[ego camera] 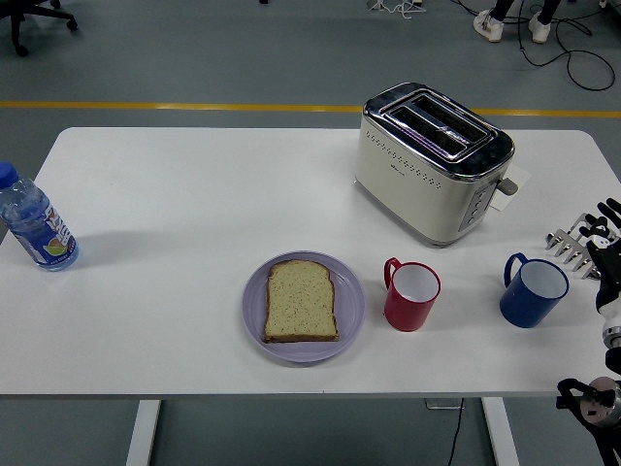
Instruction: Pick up the cup,pour liquid into bread,place the cup on the desk
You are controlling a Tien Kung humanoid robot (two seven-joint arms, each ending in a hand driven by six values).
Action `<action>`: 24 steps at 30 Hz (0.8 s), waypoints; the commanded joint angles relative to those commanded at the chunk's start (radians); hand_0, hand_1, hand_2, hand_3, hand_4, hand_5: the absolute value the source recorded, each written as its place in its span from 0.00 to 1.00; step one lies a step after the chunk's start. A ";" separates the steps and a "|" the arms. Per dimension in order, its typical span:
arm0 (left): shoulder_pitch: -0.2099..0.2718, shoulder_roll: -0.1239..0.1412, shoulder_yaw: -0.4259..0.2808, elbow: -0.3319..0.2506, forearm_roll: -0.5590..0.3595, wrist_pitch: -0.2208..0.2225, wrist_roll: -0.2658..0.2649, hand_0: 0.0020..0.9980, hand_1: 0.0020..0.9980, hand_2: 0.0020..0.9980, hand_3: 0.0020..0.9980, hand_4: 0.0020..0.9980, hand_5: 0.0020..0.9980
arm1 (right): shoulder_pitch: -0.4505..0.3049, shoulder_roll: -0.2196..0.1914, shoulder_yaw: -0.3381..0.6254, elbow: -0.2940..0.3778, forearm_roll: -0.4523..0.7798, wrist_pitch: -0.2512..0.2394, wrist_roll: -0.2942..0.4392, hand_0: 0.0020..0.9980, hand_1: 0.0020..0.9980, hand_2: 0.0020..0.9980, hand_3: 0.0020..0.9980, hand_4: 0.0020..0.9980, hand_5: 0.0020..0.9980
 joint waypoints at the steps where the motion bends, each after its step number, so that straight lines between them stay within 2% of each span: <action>1: -0.001 0.000 -0.001 0.000 0.001 0.000 0.000 0.64 0.65 0.67 0.57 0.33 0.84 | 0.001 0.000 0.003 -0.001 0.002 -0.001 0.003 0.67 0.63 0.68 0.61 0.53 0.07; 6: -0.003 0.000 -0.002 -0.001 0.002 0.000 0.000 0.64 0.65 0.67 0.57 0.33 0.84 | 0.003 0.001 0.015 -0.001 0.014 0.000 0.011 0.67 0.63 0.68 0.61 0.53 0.07; 8: -0.003 0.000 -0.002 -0.001 0.001 0.000 0.000 0.64 0.65 0.67 0.56 0.33 0.84 | 0.004 0.002 0.018 -0.002 0.022 0.000 0.010 0.68 0.63 0.68 0.62 0.54 0.10; 12: -0.005 0.001 -0.003 -0.001 0.003 0.000 0.000 0.64 0.65 0.67 0.56 0.33 0.84 | 0.009 0.005 0.025 0.001 0.093 0.012 -0.009 0.68 0.63 0.68 0.62 0.54 0.10; 13: -0.006 0.001 -0.003 -0.001 0.003 0.000 0.000 0.64 0.65 0.67 0.57 0.33 0.84 | 0.012 0.004 0.028 0.003 0.118 0.018 -0.026 0.69 0.65 0.69 0.64 0.51 0.41; 18: -0.010 0.003 -0.002 -0.002 0.004 0.000 0.000 0.64 0.65 0.67 0.57 0.33 0.84 | 0.013 0.005 0.047 0.004 0.231 0.054 -0.068 0.69 0.65 0.69 0.64 0.51 0.41; 19: -0.010 0.003 -0.002 -0.002 0.004 0.000 0.000 0.64 0.65 0.67 0.57 0.33 0.84 | 0.012 0.005 0.050 0.004 0.235 0.056 -0.066 0.70 0.68 0.69 0.65 0.50 0.59; 24: -0.008 0.003 0.002 -0.002 0.002 0.000 0.000 0.64 0.65 0.67 0.57 0.33 0.84 | 0.011 0.008 0.081 0.003 0.240 0.059 -0.057 0.70 0.68 0.69 0.65 0.50 0.59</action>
